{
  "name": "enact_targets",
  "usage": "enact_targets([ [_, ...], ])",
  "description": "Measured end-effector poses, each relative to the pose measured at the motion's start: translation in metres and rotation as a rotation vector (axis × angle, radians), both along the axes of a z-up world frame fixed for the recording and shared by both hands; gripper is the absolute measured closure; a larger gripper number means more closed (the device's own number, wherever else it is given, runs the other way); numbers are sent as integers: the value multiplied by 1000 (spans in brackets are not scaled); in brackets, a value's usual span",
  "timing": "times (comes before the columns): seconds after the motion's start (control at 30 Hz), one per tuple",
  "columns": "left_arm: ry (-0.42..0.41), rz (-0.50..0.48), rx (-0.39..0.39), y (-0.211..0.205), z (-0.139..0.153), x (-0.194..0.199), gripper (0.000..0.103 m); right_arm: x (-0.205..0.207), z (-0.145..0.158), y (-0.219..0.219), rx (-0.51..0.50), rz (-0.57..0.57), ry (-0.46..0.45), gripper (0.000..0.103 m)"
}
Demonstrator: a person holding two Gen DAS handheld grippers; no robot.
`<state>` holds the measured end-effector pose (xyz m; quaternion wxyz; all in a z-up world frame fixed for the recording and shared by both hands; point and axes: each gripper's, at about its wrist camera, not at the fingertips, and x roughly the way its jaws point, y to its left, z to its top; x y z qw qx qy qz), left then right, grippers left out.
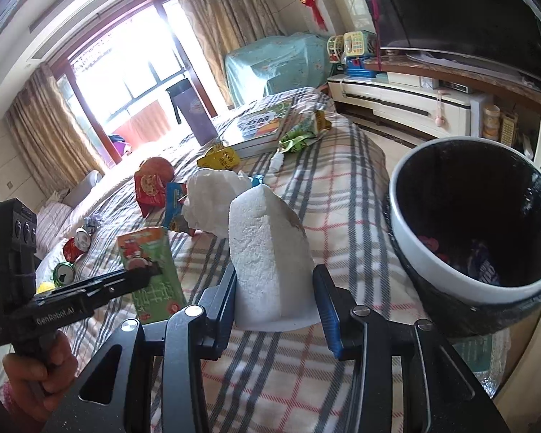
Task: Collect trash
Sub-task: 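Carry the green carton and foam block with both tools over the bin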
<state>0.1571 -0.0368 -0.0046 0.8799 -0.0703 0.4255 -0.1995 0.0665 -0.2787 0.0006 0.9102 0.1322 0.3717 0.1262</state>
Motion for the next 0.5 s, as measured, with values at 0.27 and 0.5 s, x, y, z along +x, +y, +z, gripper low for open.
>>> enact_targets([
  [0.27,31,-24,31,-26,-12,6,71,-6,-4,-10,16,-23,9,62],
  [0.5,23,-40,49,-39,-15,6,73,-13,0,-24,24,-49,-6,62],
])
